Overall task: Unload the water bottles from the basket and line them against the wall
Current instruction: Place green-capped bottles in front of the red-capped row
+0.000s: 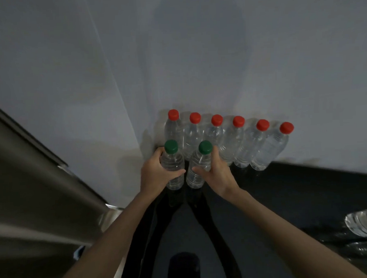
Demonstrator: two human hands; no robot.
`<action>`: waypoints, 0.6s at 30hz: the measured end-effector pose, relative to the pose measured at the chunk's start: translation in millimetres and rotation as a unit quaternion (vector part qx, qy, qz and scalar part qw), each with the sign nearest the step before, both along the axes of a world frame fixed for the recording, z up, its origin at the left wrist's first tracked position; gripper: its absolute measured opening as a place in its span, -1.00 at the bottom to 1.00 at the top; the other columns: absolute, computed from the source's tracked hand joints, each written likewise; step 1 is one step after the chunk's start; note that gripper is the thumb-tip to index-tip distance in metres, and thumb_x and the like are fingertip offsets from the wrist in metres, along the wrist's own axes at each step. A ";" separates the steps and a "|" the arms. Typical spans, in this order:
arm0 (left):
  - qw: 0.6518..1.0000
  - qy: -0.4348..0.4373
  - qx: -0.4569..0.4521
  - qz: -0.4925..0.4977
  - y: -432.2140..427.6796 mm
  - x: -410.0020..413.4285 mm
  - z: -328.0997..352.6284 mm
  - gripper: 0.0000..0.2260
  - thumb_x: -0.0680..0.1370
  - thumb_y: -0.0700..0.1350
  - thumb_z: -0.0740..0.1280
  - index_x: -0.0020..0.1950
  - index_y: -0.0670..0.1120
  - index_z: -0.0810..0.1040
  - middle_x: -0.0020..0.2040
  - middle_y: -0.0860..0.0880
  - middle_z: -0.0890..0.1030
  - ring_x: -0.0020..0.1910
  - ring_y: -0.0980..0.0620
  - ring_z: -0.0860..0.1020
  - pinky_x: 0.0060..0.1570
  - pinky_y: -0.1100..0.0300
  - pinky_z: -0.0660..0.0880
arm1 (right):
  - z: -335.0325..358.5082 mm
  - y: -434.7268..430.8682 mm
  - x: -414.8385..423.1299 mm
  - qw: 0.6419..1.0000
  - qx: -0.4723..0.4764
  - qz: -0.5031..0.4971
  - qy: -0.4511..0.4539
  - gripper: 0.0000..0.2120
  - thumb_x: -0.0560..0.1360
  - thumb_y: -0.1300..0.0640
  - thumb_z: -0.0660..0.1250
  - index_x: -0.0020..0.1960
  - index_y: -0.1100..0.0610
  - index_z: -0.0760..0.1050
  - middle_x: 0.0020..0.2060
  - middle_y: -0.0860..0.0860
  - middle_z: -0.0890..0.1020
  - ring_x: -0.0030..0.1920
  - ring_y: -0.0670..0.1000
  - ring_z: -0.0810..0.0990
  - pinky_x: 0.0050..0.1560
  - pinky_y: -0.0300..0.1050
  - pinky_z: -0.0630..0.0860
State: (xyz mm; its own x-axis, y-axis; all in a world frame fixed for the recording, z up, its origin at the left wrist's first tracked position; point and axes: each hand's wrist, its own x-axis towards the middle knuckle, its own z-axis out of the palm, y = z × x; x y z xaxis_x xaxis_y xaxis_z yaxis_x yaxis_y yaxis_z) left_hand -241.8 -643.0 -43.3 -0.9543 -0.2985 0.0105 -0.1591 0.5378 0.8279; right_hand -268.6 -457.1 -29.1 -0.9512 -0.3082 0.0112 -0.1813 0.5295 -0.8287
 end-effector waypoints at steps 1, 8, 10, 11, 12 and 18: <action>1.000 0.001 0.002 0.002 -2.8 -6.5 -2.3 -0.39 0.22 0.00 0.64 0.20 0.00 0.52 -0.09 0.20 0.59 -0.09 0.16 0.57 -0.03 0.25 0.48 | -1.8 -3.3 -6.4 1.000 0.001 0.000 0.001 -0.48 0.49 0.16 0.41 0.31 0.00 0.20 0.21 -0.04 0.50 0.17 0.01 0.55 0.14 0.07 0.55; 1.000 0.002 0.028 0.007 -13.9 -36.9 -16.3 -0.39 0.23 -0.05 0.64 0.23 0.01 0.52 -0.02 0.20 0.59 -0.02 0.19 0.56 0.00 0.29 0.43 | -16.3 -23.3 -41.0 1.000 0.003 0.006 0.010 -0.39 0.46 0.17 0.43 0.36 -0.02 0.16 0.19 0.02 0.55 0.13 0.02 0.57 0.08 0.03 0.58; 0.999 0.004 0.048 0.005 -15.0 -42.9 -21.6 -0.43 0.23 -0.04 0.65 0.17 0.03 0.53 -0.03 0.20 0.61 -0.05 0.24 0.58 -0.03 0.33 0.46 | -21.1 -27.7 -47.2 1.000 -0.007 -0.004 0.008 -0.36 0.45 0.16 0.45 0.36 -0.04 0.16 0.16 0.00 0.57 0.07 0.00 0.61 -0.01 -0.03 0.60; 0.998 0.006 0.058 0.002 -14.9 -45.9 -23.5 -0.45 0.23 -0.04 0.65 0.15 0.05 0.52 -0.04 0.20 0.61 -0.09 0.33 0.57 -0.05 0.41 0.46 | -23.3 -29.4 -48.8 1.000 -0.012 -0.011 0.009 -0.37 0.44 0.15 0.46 0.34 -0.05 0.17 0.13 -0.01 0.58 0.01 -0.02 0.63 -0.06 -0.05 0.61; 0.998 0.014 0.068 -0.002 -14.2 -48.8 -24.5 -0.45 0.24 -0.05 0.65 0.14 0.06 0.51 -0.06 0.21 0.61 -0.11 0.41 0.55 -0.10 0.51 0.43 | -25.3 -30.9 -49.6 1.000 -0.018 -0.016 0.012 -0.38 0.43 0.13 0.47 0.33 -0.07 0.17 0.10 -0.03 0.59 -0.04 -0.05 0.64 -0.11 -0.07 0.62; 0.989 0.057 0.134 -0.017 -13.2 -58.6 -32.6 -0.40 0.25 -0.11 0.65 0.21 0.09 0.48 0.08 0.13 0.62 0.01 0.39 0.56 -0.04 0.50 0.45 | -30.6 -34.3 -49.7 0.996 -0.011 -0.062 0.056 -0.22 0.34 0.01 0.55 0.44 0.02 0.24 0.29 -0.03 0.43 0.22 -0.22 0.36 0.11 -0.45 0.36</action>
State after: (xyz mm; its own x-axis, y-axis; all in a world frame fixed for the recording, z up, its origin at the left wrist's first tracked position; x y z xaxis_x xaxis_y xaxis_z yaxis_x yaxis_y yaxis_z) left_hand -300.4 -656.2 -75.9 -0.9611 -0.2728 0.0425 -0.0429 0.2998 0.9530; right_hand -318.3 -491.4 -59.7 -0.9745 -0.1872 0.1239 -0.2070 0.5355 -0.8188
